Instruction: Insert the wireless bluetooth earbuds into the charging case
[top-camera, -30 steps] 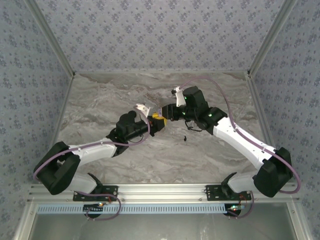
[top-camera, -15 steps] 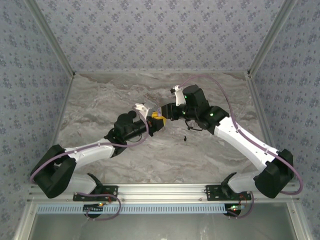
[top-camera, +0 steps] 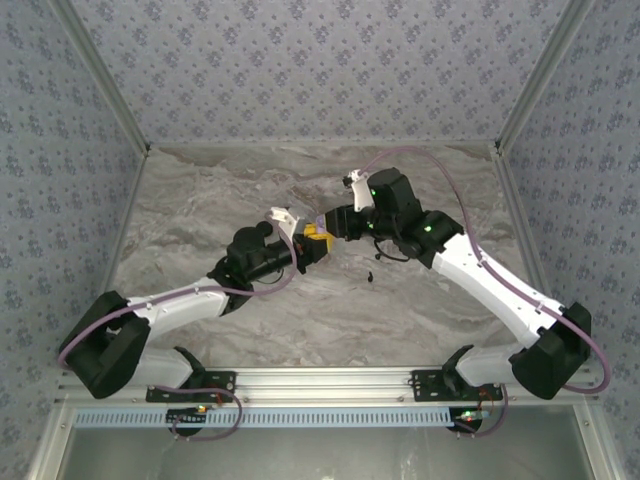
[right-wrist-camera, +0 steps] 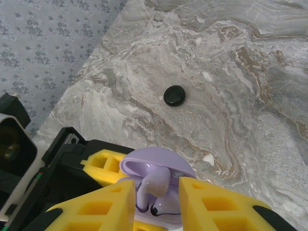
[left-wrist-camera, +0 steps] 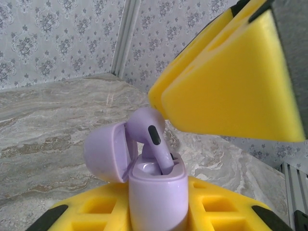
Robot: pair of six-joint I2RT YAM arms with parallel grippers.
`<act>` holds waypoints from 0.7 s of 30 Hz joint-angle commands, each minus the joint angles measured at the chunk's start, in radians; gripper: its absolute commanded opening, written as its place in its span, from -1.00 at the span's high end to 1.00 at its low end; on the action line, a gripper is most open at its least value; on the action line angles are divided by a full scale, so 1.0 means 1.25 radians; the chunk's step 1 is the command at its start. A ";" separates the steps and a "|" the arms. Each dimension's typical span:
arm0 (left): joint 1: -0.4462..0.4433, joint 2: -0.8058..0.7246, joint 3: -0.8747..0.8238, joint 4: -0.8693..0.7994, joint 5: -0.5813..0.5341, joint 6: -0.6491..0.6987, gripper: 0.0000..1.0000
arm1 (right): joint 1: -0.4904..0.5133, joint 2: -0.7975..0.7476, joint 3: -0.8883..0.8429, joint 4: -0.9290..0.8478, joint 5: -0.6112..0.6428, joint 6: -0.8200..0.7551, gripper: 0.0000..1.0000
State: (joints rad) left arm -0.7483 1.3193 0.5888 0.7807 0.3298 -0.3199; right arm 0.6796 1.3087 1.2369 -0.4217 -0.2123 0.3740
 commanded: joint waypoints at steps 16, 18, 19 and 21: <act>-0.005 -0.027 0.013 0.007 0.040 0.045 0.49 | 0.006 -0.026 0.046 -0.026 0.010 -0.017 0.39; -0.005 -0.029 0.009 0.021 0.049 0.047 0.50 | 0.005 -0.023 0.050 -0.027 0.001 -0.019 0.40; -0.004 -0.029 0.006 0.028 0.050 0.046 0.50 | 0.007 -0.021 0.051 -0.029 -0.001 -0.021 0.39; -0.005 -0.031 0.003 0.038 0.056 0.048 0.51 | 0.007 -0.018 0.052 -0.034 0.000 -0.021 0.40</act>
State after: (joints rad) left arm -0.7483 1.3159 0.5884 0.7631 0.3645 -0.2802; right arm 0.6811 1.3022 1.2629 -0.4435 -0.2054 0.3676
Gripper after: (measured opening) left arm 0.251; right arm 0.303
